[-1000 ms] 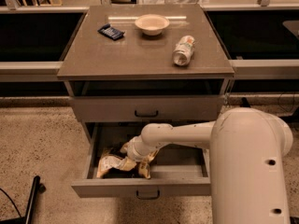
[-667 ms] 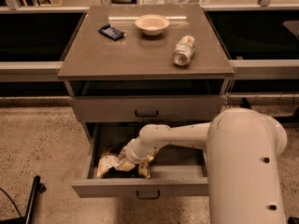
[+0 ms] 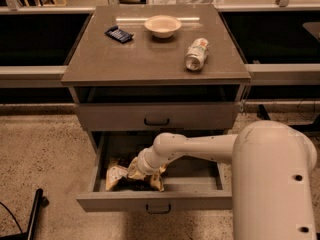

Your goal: Pick brown chip bag from middle drawer and place on counter

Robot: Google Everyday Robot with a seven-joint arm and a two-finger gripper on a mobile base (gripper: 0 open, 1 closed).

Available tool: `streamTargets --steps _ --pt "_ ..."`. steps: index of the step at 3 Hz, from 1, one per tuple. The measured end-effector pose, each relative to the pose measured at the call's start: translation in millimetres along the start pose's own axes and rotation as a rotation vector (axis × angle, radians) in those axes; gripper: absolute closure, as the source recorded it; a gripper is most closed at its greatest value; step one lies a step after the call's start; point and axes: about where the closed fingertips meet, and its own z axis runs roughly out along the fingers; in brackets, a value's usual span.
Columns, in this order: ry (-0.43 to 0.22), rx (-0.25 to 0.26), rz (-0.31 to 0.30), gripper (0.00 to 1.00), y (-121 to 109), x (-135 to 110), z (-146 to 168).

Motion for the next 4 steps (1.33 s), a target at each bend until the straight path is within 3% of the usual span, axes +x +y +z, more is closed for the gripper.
streamTargets --steps 1,2,3,4 --pt "-0.100 0.068 -0.041 1.00 -0.6 -18.7 -39.9" --pt "-0.215 0.156 -0.141 1.00 8.0 -53.0 -97.7" --pt "-0.261 0.265 -0.223 1.00 20.9 -77.7 -170.2" --pt "-0.200 0.361 -0.294 1.00 24.4 -92.0 -241.2"
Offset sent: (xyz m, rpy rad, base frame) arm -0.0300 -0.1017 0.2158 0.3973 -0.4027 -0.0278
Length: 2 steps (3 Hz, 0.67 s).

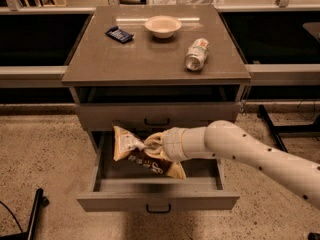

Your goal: Pick brown chip bag from middle drawer and place on counter

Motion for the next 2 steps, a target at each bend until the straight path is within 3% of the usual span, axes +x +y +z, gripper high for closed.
streamTargets --steps 1,2 --pt "0.105 0.040 -0.099 1.00 -43.6 -25.9 -49.3" --pt "0.189 0.032 -0.193 1.00 -95.3 -46.7 -86.0"
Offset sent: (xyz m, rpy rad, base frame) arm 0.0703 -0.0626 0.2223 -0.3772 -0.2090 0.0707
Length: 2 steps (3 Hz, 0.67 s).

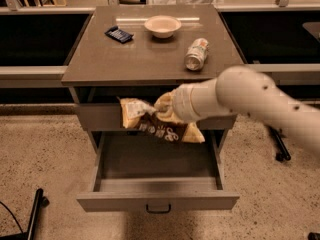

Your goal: Pick brown chip bag from middle drawer and place on counter

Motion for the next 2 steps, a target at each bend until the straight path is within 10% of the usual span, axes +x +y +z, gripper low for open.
streamTargets --steps 2 --pt "0.097 -0.086 -0.141 1.00 -88.0 -38.5 -56.3"
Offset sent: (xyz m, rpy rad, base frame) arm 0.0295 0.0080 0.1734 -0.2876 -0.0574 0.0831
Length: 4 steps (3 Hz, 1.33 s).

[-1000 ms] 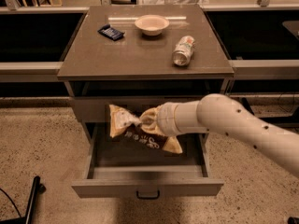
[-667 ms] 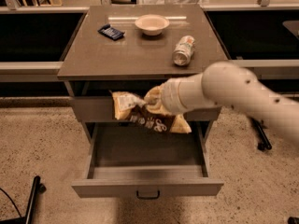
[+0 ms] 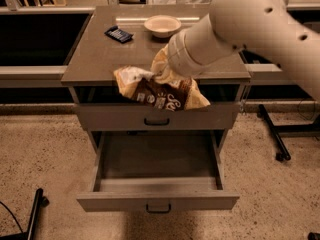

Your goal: Pick brown chip bag from middle drawer and place on counter

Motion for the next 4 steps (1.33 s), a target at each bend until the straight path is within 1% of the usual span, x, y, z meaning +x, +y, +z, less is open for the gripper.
streamTargets --steps 1,2,3,4 --pt "0.044 -0.022 -0.039 1.00 -28.8 -14.9 -21.1" --pt "0.110 -0.016 -0.051 1.00 -65.8 -22.8 -30.7" --pt "0.145 0.031 -0.048 1.00 -106.4 -17.2 -19.3" --pt "0.173 0.089 -0.027 1.00 -136.6 -4.2 3.3"
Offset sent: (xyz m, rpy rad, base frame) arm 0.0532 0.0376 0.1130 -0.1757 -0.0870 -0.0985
